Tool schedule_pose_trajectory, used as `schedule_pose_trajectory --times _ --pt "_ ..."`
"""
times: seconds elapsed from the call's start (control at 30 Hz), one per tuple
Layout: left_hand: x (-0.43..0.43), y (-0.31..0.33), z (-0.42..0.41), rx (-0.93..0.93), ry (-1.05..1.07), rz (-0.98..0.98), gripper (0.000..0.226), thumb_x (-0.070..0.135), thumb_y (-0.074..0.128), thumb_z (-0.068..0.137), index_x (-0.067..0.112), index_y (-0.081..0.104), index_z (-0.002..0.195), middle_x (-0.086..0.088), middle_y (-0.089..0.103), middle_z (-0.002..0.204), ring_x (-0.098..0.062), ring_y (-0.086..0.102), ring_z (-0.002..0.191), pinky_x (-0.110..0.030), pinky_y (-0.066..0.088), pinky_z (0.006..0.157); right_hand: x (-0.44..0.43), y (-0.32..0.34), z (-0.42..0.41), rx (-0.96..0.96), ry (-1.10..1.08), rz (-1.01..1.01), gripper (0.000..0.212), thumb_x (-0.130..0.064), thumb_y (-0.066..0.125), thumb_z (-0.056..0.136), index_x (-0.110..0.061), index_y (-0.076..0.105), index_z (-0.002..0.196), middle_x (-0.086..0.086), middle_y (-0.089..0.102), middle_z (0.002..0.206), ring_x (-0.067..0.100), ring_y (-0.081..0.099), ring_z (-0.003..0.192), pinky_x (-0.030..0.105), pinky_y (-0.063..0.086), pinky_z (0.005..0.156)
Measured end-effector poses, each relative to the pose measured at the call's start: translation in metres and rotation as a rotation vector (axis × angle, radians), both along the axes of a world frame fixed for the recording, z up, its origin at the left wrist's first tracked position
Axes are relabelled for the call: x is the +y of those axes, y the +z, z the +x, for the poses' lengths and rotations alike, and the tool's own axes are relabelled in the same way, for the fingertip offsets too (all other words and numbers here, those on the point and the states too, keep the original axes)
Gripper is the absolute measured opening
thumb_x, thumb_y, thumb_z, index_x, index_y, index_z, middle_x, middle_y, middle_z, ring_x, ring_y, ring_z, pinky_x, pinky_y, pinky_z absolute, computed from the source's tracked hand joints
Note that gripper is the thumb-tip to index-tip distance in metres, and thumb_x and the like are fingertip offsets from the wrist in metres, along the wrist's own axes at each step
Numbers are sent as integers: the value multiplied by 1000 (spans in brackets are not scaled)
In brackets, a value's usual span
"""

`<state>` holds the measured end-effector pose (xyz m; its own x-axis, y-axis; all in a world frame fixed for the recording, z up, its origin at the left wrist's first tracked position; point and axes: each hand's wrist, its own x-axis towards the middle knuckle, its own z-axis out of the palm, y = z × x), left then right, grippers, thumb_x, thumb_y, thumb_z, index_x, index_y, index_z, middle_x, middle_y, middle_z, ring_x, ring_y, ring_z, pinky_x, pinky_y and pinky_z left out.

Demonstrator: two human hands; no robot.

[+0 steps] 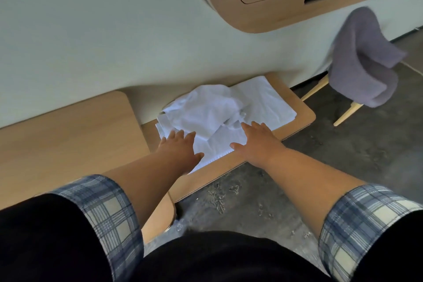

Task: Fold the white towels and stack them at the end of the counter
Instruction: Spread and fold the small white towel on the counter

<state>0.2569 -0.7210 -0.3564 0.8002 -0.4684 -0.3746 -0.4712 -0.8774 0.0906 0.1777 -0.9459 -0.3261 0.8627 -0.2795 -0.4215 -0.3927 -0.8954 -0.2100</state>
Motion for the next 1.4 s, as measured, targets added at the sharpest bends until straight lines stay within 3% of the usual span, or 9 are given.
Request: schedule_pose_trajectory --times 0.37,0.6,0.73,0.87,0.93,1.0,1.17,1.27,1.4 --pt "-64 -102 97 260 321 -29 77 58 44 96 27 8 157 -12 16 162 -32 23 146 -48 28 115 -63 -107 153 80 205 71 80 -63 46 94 -28 13 158 4 7 167 28 0 153 50 18 121" --pt "-117 -182 165 288 620 -195 74 38 46 101 34 -4 156 -11 1 163 -34 38 137 -52 35 111 -105 -194 259 136 414 -72 63 -59 45 96 -37 29 153 6 6 166 30 -3 152 47 14 122" --pt "-132 -233 185 364 1068 -300 91 37 52 99 35 -22 152 -10 -1 164 -33 37 138 -49 30 112 -118 -235 291 20 284 -29 72 -55 53 94 -41 18 155 6 -4 166 30 -3 152 48 20 120" --pt "-139 -270 201 393 1349 -421 96 36 54 99 24 -25 152 -7 23 160 -26 35 141 -40 25 114 -126 -266 311 2 144 23 91 -51 64 89 -39 4 157 5 -3 166 32 2 152 49 23 119" --pt "-143 -278 205 319 1405 -530 94 31 58 97 21 -14 155 -10 38 152 -29 44 133 -39 33 108 -127 -277 318 -33 52 85 91 -46 71 85 -32 17 156 8 23 158 34 23 144 47 33 111" --pt "-146 -279 207 272 1416 -644 83 26 58 95 23 3 158 -10 44 147 -30 48 128 -36 37 101 -127 -283 321 -111 9 54 71 -42 72 83 -25 40 144 9 43 141 34 39 128 45 41 95" --pt "-164 -260 203 316 1307 -784 49 26 45 96 31 42 144 4 56 125 -14 53 95 -21 38 77 -119 -277 304 -218 89 -9 40 -50 69 85 -21 60 111 8 56 108 36 48 106 40 36 75" --pt "-172 -232 197 361 1420 -873 31 29 39 96 43 53 120 10 60 102 -12 56 82 -23 39 61 -107 -260 281 -275 74 20 37 -49 71 81 -20 64 102 8 58 107 37 48 106 41 37 78" --pt "-178 -184 189 543 1561 -971 23 36 34 88 55 48 88 7 60 95 -22 59 85 -38 50 76 -92 -230 253 -305 175 128 39 -43 71 83 -12 64 106 11 57 122 37 46 121 46 39 98"
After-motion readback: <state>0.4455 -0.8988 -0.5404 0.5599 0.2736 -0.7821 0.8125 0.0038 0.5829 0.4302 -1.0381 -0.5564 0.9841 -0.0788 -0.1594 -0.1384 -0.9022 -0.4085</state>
